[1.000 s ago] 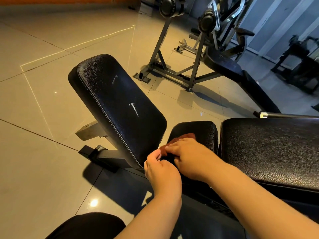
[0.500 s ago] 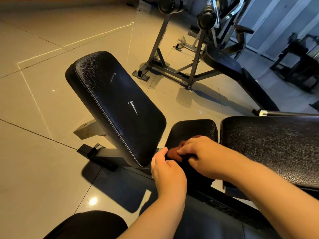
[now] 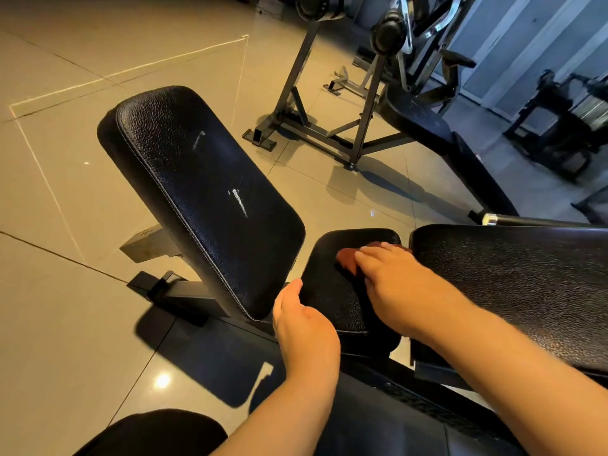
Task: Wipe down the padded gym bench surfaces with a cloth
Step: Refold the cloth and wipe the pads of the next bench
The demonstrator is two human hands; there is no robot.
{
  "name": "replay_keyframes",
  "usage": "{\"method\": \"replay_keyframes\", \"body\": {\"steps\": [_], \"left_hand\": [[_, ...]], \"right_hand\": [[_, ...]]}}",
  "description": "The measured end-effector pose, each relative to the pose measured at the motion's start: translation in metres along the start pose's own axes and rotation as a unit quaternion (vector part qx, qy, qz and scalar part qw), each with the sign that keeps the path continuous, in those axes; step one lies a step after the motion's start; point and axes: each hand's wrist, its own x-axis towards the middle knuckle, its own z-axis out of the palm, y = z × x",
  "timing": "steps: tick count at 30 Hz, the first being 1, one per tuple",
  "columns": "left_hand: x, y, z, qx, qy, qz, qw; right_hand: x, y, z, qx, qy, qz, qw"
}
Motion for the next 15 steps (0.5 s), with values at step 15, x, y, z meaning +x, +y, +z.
{"method": "replay_keyframes", "body": {"steps": [15], "left_hand": [[-0.002, -0.003, 0.004, 0.047, -0.025, 0.046, 0.997]], "right_hand": [[0.029, -0.023, 0.013, -0.021, -0.091, -0.087, 0.992]]}}
